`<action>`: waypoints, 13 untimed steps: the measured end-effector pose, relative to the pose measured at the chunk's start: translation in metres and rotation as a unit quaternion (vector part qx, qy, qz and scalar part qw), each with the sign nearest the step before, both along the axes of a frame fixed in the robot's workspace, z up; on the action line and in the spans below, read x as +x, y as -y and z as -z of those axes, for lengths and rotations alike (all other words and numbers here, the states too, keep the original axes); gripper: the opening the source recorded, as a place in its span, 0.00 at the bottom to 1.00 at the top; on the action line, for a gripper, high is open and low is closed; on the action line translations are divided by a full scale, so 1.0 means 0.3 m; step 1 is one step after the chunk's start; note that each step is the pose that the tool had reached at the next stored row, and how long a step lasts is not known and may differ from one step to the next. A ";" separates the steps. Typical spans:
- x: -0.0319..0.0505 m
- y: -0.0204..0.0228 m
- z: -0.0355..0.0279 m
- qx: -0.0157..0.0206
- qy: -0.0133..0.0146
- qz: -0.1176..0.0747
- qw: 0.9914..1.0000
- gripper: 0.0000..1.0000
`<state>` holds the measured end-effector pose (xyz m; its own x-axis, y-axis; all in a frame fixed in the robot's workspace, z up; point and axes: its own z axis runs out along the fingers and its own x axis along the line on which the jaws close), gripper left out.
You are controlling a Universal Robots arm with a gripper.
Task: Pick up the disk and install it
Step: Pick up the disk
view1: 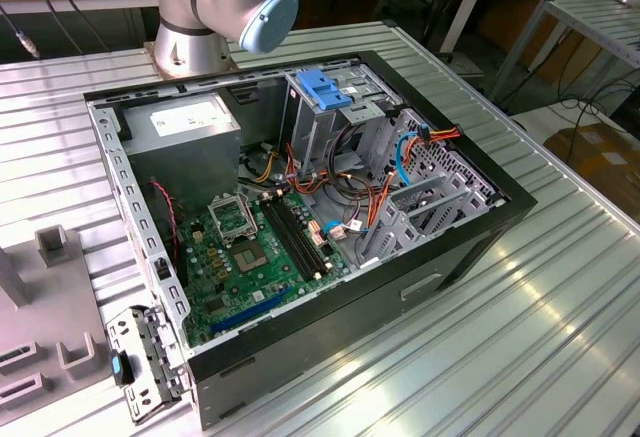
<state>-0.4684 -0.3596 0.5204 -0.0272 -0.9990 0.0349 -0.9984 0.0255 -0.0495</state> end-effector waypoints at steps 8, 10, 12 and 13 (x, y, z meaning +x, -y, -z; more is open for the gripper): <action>0.000 0.000 -0.019 0.000 0.000 0.000 1.000 0.37; 0.000 0.000 -0.019 0.000 0.000 0.000 1.000 0.37; 0.000 0.000 -0.019 0.000 0.000 0.000 1.000 0.37; 0.000 0.000 -0.019 0.000 0.000 0.000 1.000 0.37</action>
<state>-0.4684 -0.3596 0.5261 -0.0272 -0.9990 0.0349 -0.9984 0.0255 -0.0496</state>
